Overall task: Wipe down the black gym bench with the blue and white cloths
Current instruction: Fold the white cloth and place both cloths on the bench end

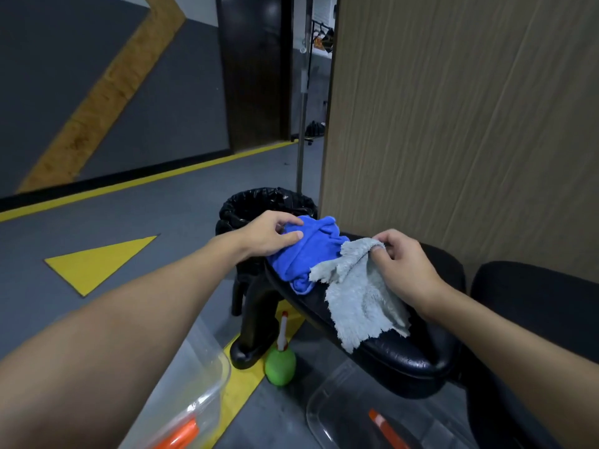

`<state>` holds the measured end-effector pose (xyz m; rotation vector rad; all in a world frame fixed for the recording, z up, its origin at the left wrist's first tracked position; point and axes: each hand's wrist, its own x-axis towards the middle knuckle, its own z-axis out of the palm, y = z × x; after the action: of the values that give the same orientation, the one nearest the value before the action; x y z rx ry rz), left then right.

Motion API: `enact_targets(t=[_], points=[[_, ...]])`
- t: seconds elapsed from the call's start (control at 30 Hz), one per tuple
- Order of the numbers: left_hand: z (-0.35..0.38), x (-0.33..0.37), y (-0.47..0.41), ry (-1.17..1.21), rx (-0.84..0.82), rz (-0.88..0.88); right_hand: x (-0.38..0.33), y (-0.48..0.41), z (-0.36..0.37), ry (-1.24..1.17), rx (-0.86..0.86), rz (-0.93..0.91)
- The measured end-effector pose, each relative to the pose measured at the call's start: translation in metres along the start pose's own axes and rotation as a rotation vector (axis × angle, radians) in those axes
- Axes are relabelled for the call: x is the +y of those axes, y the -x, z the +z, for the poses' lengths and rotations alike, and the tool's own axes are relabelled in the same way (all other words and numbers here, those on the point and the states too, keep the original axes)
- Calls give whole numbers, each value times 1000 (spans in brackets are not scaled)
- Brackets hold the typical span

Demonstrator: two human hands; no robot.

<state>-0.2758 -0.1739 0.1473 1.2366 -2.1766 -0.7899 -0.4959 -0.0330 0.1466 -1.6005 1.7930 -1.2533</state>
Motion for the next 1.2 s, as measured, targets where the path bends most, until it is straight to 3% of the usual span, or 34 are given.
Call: enact_targets(t=[0.3,0.57,0.73,0.97,1.2], points=[[6,12,24,210,-15,-142,-4,17,-13,-83,36,5],[5,6,80,382,246,-198,-23,38,12,-191,-6,4],[-26,-40,153,294,355,-232,-36,51,75,-243,-165,-9],[-42,-129,273,133,326,-463,-12,73,203,-176,-321,-7],[-30,-186,352,262,391,-597,20,72,292,-127,-375,41]])
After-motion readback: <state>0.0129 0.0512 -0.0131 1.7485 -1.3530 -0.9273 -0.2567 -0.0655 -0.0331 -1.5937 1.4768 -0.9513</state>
